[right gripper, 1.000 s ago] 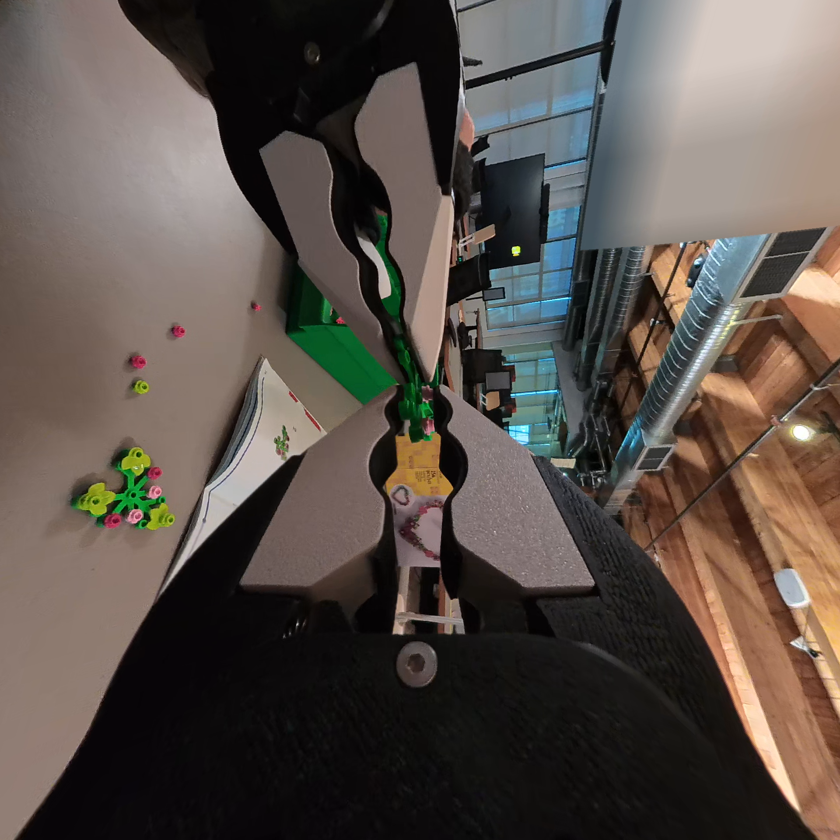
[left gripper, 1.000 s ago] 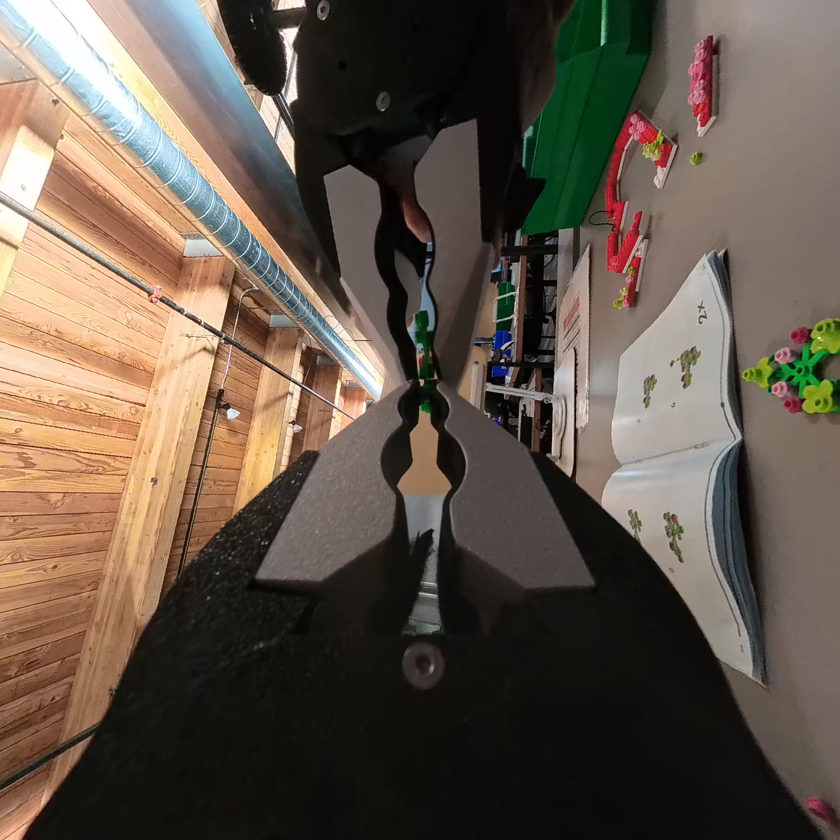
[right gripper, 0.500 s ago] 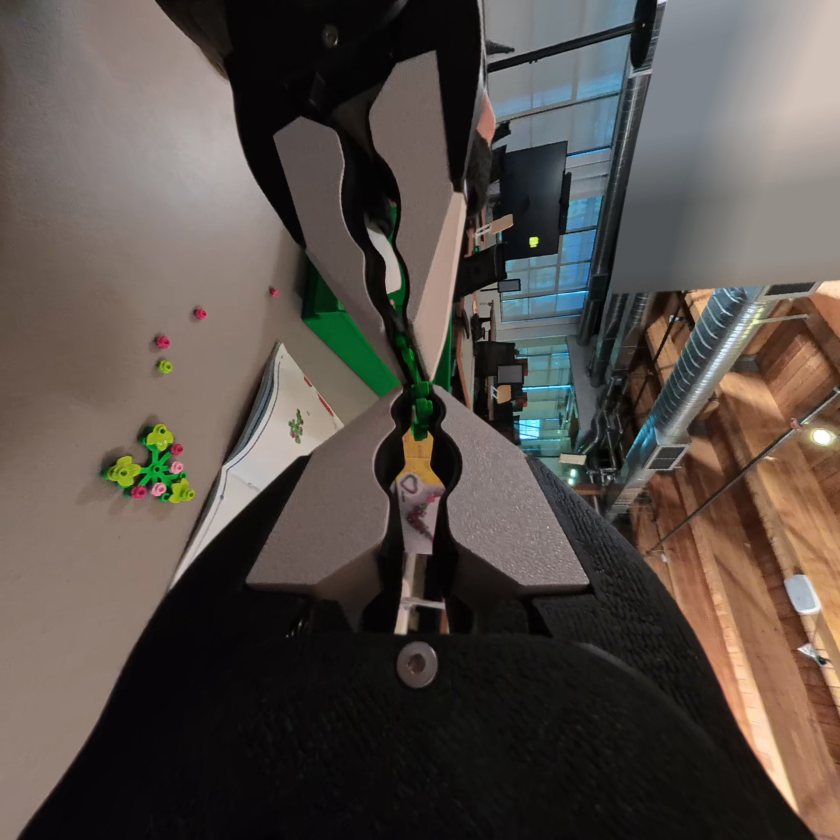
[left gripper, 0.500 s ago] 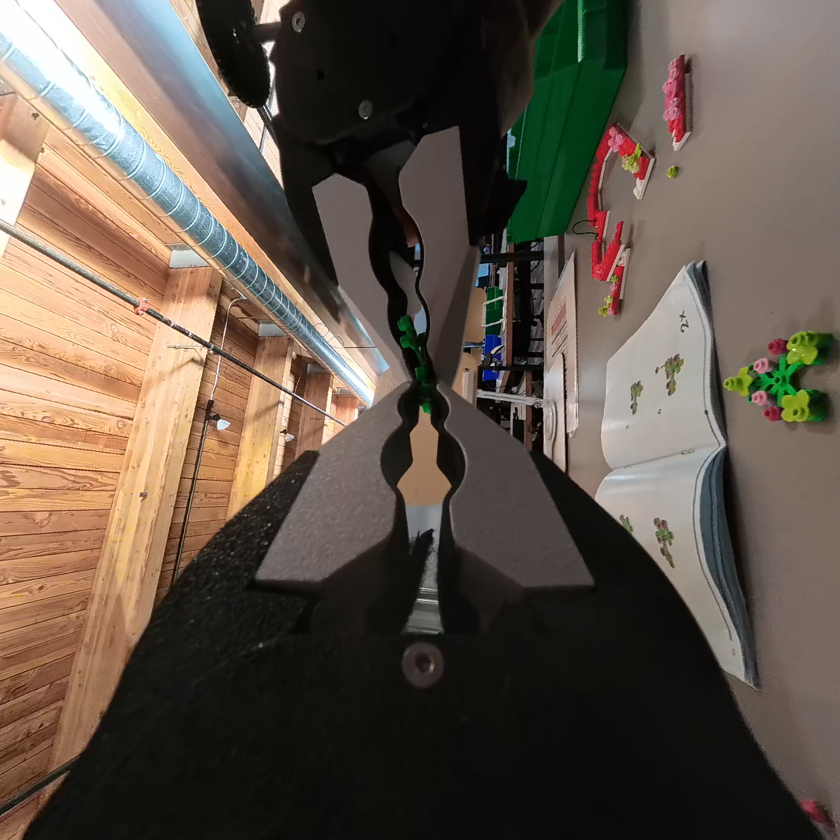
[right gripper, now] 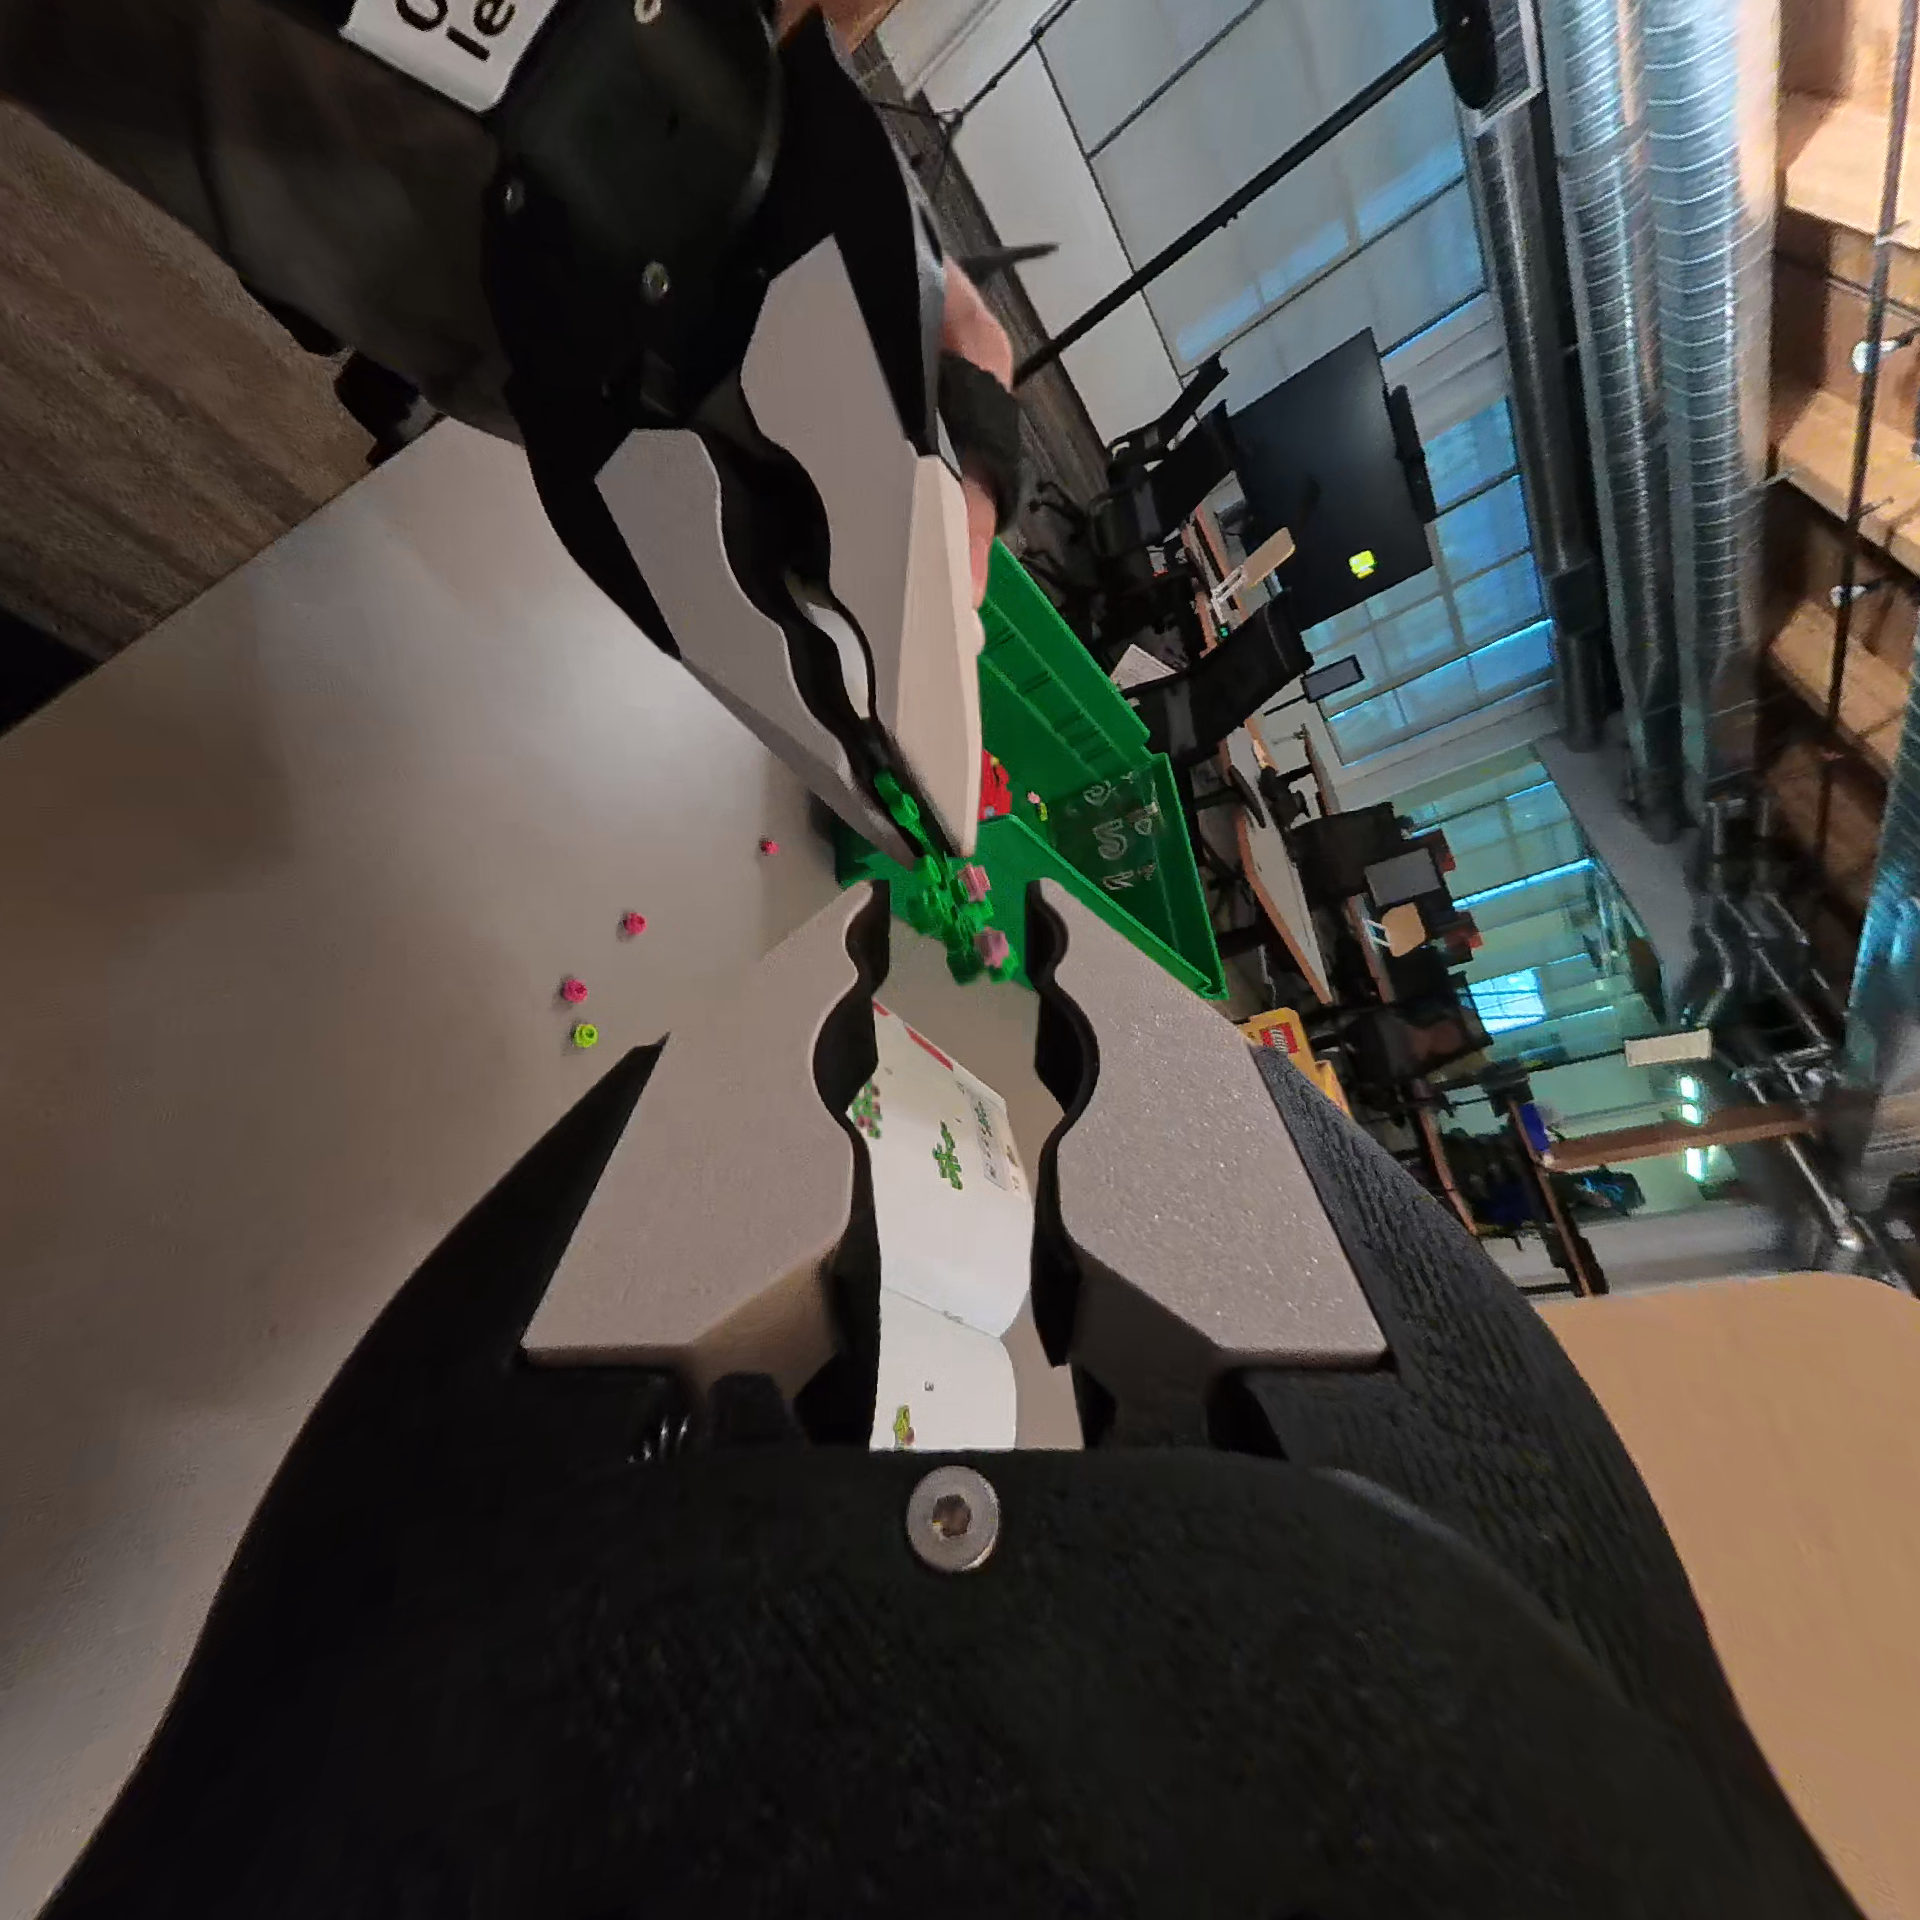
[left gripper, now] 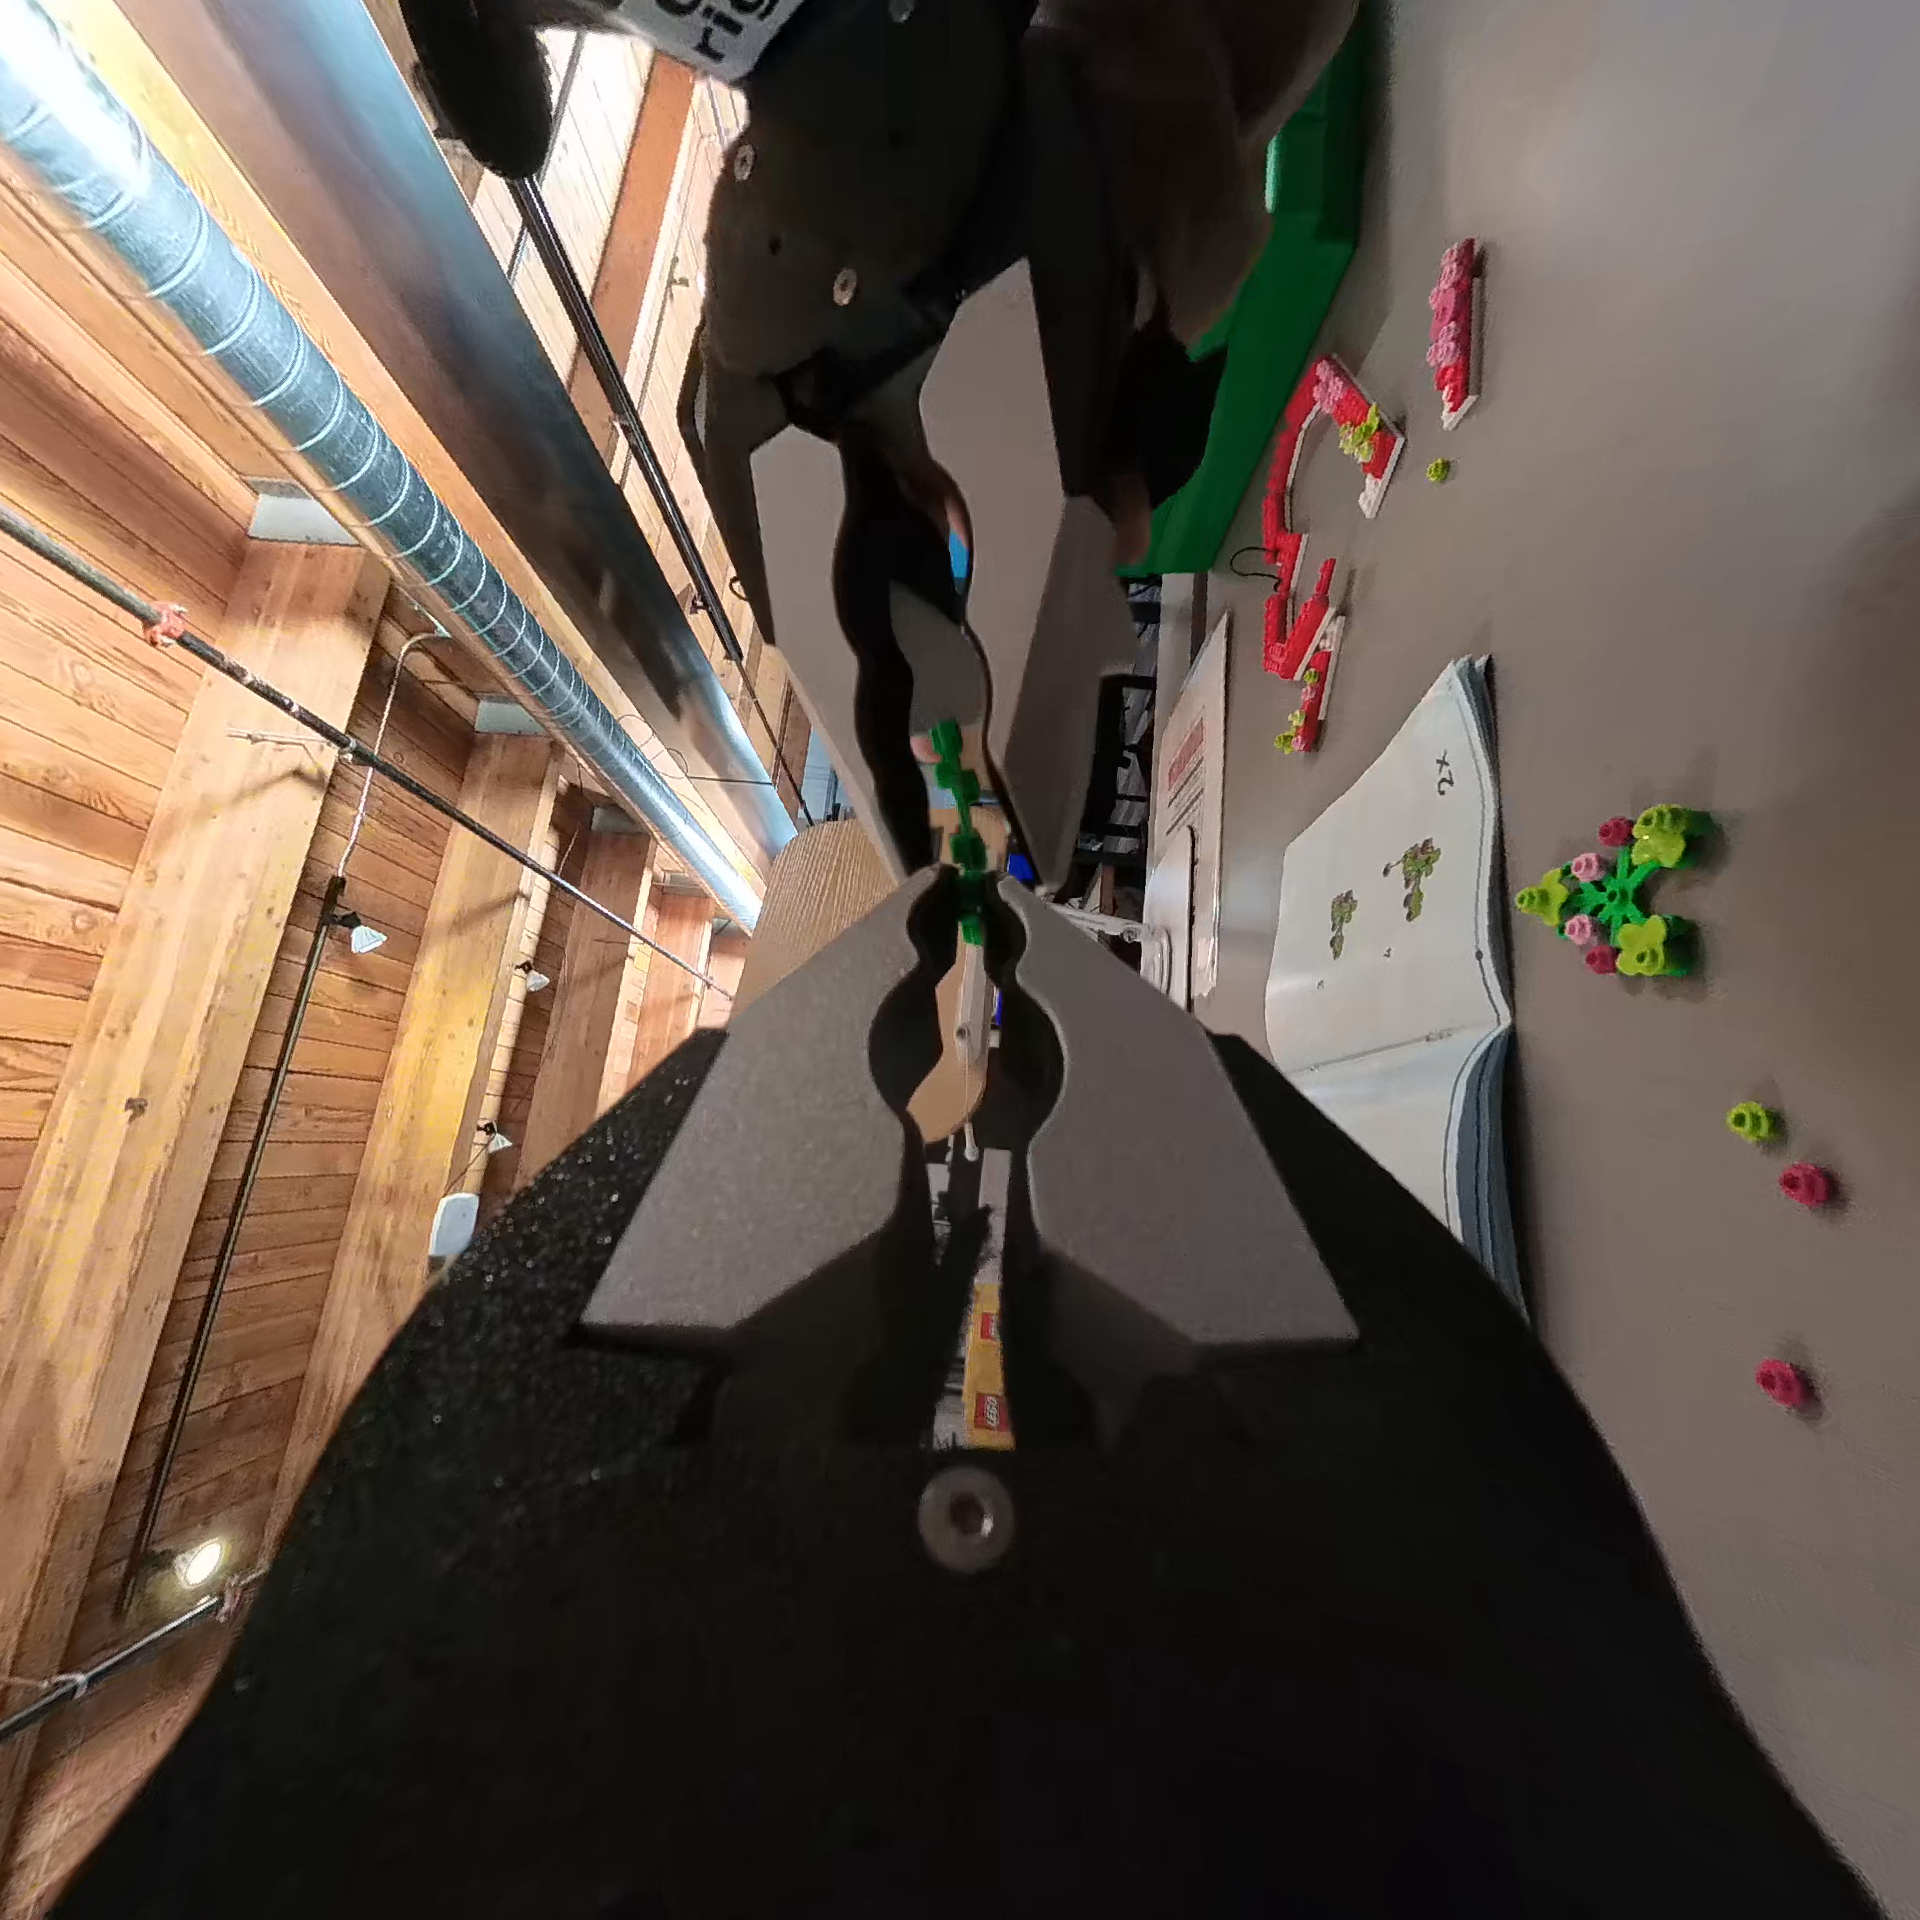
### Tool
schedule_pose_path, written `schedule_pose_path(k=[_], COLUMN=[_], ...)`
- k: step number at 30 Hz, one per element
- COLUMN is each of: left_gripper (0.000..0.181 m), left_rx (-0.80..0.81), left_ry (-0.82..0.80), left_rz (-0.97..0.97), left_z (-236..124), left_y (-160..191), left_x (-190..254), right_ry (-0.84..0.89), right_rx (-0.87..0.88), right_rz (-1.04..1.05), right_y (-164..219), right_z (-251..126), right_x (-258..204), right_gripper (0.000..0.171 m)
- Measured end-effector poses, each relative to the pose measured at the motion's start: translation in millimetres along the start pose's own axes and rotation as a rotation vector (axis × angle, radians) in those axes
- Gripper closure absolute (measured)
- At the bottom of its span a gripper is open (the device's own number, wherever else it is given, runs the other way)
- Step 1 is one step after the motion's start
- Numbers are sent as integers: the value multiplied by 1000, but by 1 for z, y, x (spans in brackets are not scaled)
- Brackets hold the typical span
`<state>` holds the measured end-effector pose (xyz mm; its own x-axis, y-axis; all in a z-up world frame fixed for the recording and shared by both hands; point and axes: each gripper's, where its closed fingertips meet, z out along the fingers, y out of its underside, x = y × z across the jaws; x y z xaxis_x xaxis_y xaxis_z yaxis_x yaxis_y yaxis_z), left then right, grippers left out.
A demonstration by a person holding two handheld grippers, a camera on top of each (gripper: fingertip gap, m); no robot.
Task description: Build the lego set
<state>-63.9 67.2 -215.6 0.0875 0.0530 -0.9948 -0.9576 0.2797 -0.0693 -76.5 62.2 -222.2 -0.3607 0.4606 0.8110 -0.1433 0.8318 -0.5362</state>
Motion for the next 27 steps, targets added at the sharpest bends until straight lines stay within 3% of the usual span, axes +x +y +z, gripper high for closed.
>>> schedule_pose_path(k=[8,19,27], left_gripper=[181,181,180], left_rx=[-8,74,168], left_ry=[6,37,27], left_rz=[-87,-239,-413], left_z=[-7,-15,-23], left_y=[3,-5,-11], left_x=[0,-3,-10], right_ry=[31,67,53], right_rx=[-26,-22,61], right_rz=[-35,-196,-75], right_y=[2,-6,-14], right_z=[-4,-6,-8], right_x=[2,3,0], right_gripper=[149,168,170])
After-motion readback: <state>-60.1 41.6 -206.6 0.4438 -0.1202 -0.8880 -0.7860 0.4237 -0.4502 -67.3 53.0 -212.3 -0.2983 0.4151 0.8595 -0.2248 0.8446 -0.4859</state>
